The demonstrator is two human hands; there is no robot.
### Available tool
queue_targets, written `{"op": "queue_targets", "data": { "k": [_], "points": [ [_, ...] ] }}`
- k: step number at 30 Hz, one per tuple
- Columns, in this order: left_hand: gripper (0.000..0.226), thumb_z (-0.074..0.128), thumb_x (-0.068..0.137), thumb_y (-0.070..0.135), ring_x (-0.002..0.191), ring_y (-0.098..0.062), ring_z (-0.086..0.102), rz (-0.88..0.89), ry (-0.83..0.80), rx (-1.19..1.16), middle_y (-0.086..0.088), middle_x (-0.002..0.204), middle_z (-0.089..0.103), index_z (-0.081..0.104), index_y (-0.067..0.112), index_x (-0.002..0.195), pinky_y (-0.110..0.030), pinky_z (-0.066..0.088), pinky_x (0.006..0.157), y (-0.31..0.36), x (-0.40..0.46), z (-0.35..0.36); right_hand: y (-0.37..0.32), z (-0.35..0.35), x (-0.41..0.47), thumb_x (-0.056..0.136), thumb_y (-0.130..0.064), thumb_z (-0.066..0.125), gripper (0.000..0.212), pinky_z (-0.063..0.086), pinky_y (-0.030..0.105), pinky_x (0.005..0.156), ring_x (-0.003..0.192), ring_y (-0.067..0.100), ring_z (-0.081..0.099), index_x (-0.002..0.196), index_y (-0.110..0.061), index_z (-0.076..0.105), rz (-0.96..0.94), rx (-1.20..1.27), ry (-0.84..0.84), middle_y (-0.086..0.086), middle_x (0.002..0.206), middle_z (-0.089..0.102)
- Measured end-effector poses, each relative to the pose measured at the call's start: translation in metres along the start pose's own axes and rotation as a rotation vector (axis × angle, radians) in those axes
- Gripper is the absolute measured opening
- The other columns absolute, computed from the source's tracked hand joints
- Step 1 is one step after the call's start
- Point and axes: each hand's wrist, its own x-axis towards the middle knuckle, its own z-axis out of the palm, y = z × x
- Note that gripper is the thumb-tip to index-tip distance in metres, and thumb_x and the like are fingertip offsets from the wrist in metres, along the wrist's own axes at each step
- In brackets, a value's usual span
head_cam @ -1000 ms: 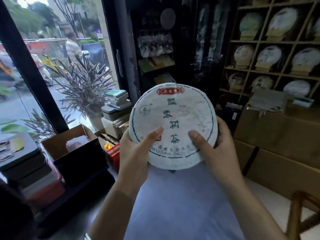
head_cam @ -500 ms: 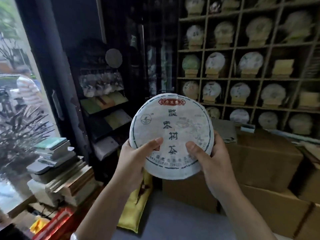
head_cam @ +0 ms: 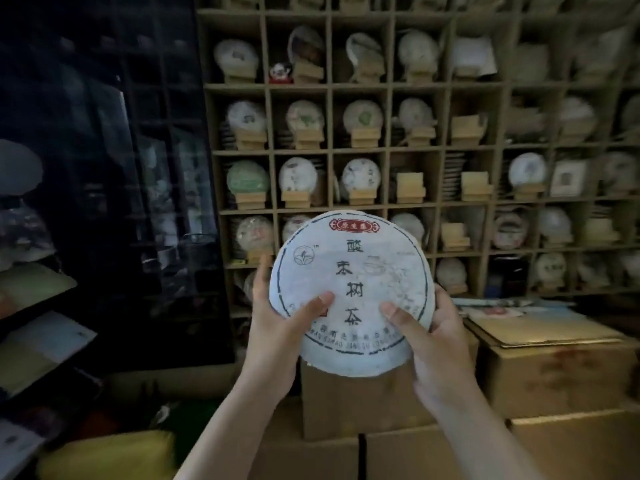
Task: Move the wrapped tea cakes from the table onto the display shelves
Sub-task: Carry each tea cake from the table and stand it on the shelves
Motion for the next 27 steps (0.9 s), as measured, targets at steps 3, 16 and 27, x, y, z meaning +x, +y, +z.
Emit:
{"op": "queue_targets", "data": {
  "k": [3,16,27],
  "points": [
    [0.094,0.089,0.063,0.027,0.106,-0.016,0.069,0.097,-0.094,-0.007,0.016,0.124,0.063,0.038,0.060,0.135,-0.040,0.062,0.071,-0.026,0.052,0.003,0.019,-0.008,0.038,0.065,-0.025,0.085,0.061,0.060,0.028,0.073,0.104,0.016,0.071,0.120,-0.028,0.060,-0.035,-0.039,0.077,-0.001,0.115,0.073],
    [0.079,0.091,0.062,0.029,0.097,-0.003,0.068,0.002,-0.392,-0.163,0.030,0.109,0.065,0.050,0.055,0.125,-0.029,0.061,0.066,-0.137,0.264,0.049,0.072,-0.046,0.188,0.059,-0.037,0.092,0.061,0.062,0.038,0.074,0.101,0.018,0.072,0.112,-0.042,0.062,-0.151,-0.314,0.413,-0.005,0.113,0.074],
    [0.080,0.090,0.060,0.036,0.107,-0.005,0.066,0.012,-0.491,-0.257,0.023,0.121,0.063,0.050,0.057,0.126,-0.041,0.061,0.077,-0.221,0.328,0.156,0.061,-0.148,0.251,0.067,-0.038,0.083,0.060,0.061,0.042,0.081,0.104,0.020,0.071,0.120,-0.038,0.055,-0.179,-0.439,0.475,-0.002,0.117,0.072]
  ]
}}
